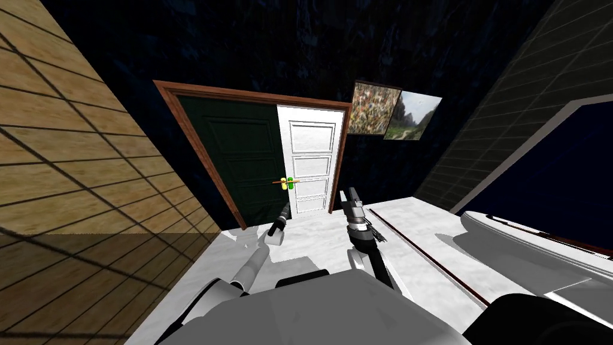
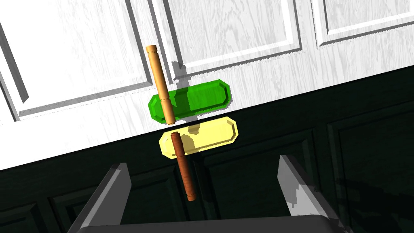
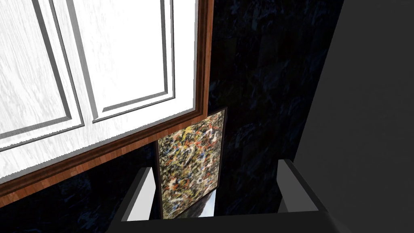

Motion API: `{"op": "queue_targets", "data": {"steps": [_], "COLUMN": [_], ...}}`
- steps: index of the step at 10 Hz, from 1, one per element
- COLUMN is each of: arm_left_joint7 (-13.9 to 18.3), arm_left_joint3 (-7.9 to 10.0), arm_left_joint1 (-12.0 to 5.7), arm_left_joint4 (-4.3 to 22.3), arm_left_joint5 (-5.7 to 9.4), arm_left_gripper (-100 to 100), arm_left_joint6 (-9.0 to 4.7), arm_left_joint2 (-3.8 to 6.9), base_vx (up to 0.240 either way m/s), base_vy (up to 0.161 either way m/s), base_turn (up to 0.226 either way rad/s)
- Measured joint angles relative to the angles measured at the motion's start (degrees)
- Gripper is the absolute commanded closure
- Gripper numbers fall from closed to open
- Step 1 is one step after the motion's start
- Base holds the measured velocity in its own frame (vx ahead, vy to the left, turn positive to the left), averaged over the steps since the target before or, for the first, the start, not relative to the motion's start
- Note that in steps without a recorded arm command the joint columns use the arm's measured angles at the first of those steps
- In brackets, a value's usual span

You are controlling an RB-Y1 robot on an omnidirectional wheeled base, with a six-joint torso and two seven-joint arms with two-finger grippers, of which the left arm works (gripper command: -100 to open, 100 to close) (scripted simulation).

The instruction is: Push the door open

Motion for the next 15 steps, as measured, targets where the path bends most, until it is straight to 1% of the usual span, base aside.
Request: {"op": "queue_targets", "data": {"steps": [2, 3, 4, 5, 6, 8, 9, 10, 11, 12, 13, 14, 15], "arm_left_joint7": [-1.4, -2.2, -3.1, -3.9, -4.9, -6.4, -7.5, -8.4, -9.4, -10.3, -11.2, -12.4, -13.7], "arm_left_joint3": [-0.31, -0.56, -0.52, -0.72, -0.70, -1.04, -1.08, -1.41, -1.50, -1.86, -2.17, -2.06, -1.85], "arm_left_joint1": [-0.13, 0.65, 0.86, 0.77, 1.35, 1.72, 2.07, 2.24, 2.91, 3.22, 3.26, 3.44, 4.20], "arm_left_joint4": [0.9, 0.1, -0.2, 0.3, -0.5, -1.1, -1.2, -0.9, -1.6, -1.9, -1.2, -1.3, -2.4], "arm_left_joint5": [1.49, 2.18, 2.87, 3.62, 4.29, 5.86, 6.65, 7.57, 8.43, 9.42, 10.32, 11.15, 11.92], "arm_left_gripper": [-100, -100, -100, -100, -100, -100, -100, -100, -100, -100, -100, -100, -100], "arm_left_joint6": [0.73, 1.51, 2.40, 2.82, 3.73, 5.65, 6.41, 6.90, 7.87, 8.80, 9.15, 10.03, 11.38], "arm_left_joint2": [0.81, 1.43, 1.66, 2.05, 2.39, 3.56, 3.81, 4.33, 4.85, 5.62, 5.93, 6.20, 6.58], "base_vx": [-0.033, -0.047, -0.047, -0.049, -0.047, -0.036, -0.010, -0.008, -0.016, -0.021, -0.010, -0.012, -0.030], "base_vy": [0.055, 0.046, 0.043, 0.037, 0.031, 0.064, 0.090, 0.103, 0.089, 0.086, 0.081, 0.091, 0.090], "base_turn": [-0.298, -0.330, -0.259, -0.265, -0.261, -0.369, -0.339, -0.298, -0.336, -0.333, -0.383, -0.331, -0.336]}}
